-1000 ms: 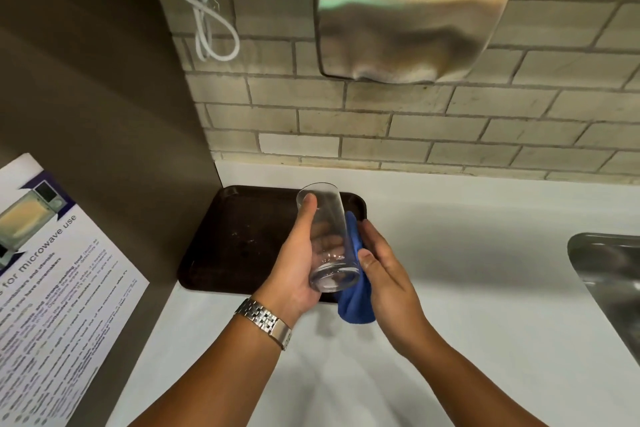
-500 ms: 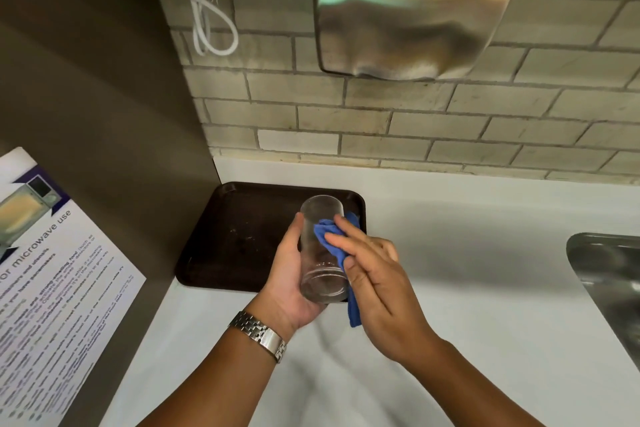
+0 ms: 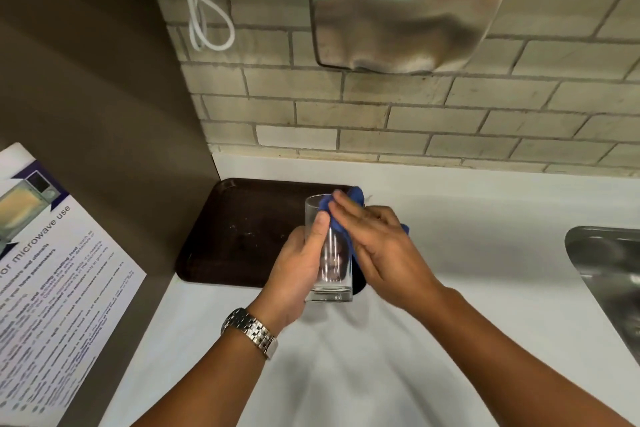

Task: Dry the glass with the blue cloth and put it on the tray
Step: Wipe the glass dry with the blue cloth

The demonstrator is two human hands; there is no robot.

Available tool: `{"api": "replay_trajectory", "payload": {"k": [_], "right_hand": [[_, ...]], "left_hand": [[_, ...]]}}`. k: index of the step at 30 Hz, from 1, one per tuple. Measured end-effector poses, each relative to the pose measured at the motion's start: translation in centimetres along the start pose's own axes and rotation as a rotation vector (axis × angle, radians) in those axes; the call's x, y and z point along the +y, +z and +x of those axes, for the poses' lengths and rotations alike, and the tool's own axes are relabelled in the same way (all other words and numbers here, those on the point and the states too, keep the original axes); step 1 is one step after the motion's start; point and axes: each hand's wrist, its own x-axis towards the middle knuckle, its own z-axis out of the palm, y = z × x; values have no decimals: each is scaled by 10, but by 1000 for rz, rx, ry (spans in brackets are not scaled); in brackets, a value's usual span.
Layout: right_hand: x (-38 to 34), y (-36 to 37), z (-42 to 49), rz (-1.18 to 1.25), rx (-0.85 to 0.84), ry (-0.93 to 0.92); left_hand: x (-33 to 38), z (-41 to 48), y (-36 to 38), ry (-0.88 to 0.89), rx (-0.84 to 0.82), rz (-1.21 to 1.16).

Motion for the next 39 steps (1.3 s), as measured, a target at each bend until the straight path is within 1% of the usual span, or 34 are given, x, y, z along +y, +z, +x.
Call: {"api": "replay_trajectory", "payload": {"k": [2,3,6,7,10,11,15,16,18,19,20,21,23,25,26,27,29,30,31,32,33,34,35,36,37,38,39], "right_hand": [[3,-7,6,-12,-9,42],[3,-9,8,-38,-16,20],[4,-10,10,-114,-40,-121],[6,-11,10,-110,-36,-112],[4,-7,13,-35,64,69],[0,-4,13,-20,89,92],[-11,10,1,11,117,-35],[-8,12,0,41,151,2],[-3,16,3,189,220,244],[-6,18,5,302,223,364],[-11,21,5,386,214,440],[-17,23,4,399,224,439],[-31,23,-3,293,243,323],[-35,20,-7,160,234,172],[-34,21,-7,165,231,148],[-32,21,-5,224,236,186],[-31,21,0,462,266,381],[-30,21,2,538,249,440],[-33,19,3,507,232,449],[-38,16,2,400,220,393],[-41,16,0,285,215,297],[-42,17,-1,228,203,208],[-41,15,-1,220,183,168],[-37,16,-2,243,184,172],[-35,18,-2,303,198,209],[-32,19,-2,404,215,301],[-31,19,1,567,224,437]], "left_hand": [[-1,-2,1,8,-7,52],[-2,-2,1,16,-6,61],[-2,-4,2,50,-3,71],[-3,-3,2,50,-1,72],[-3,-1,3,15,-5,38],[-2,0,4,8,-5,30],[3,-1,8,33,33,25],[5,-1,8,34,52,26],[6,0,8,19,66,13],[7,0,9,6,69,-4],[9,1,10,-14,78,-29],[11,3,10,-46,87,-62],[15,5,10,-124,70,-141],[18,8,8,-159,6,-176],[17,8,7,-162,-19,-186],[17,9,6,-159,-31,-198],[14,9,5,-150,-26,-213],[12,9,6,-147,-16,-217],[11,10,6,-145,-12,-228],[10,10,6,-150,-17,-250],[11,11,5,-155,-26,-273],[13,11,5,-158,-36,-284],[14,11,5,-160,-43,-286],[14,11,4,-159,-46,-283],[14,12,3,-155,-45,-278],[12,12,3,-152,-42,-274],[11,12,3,-149,-33,-271]]}}
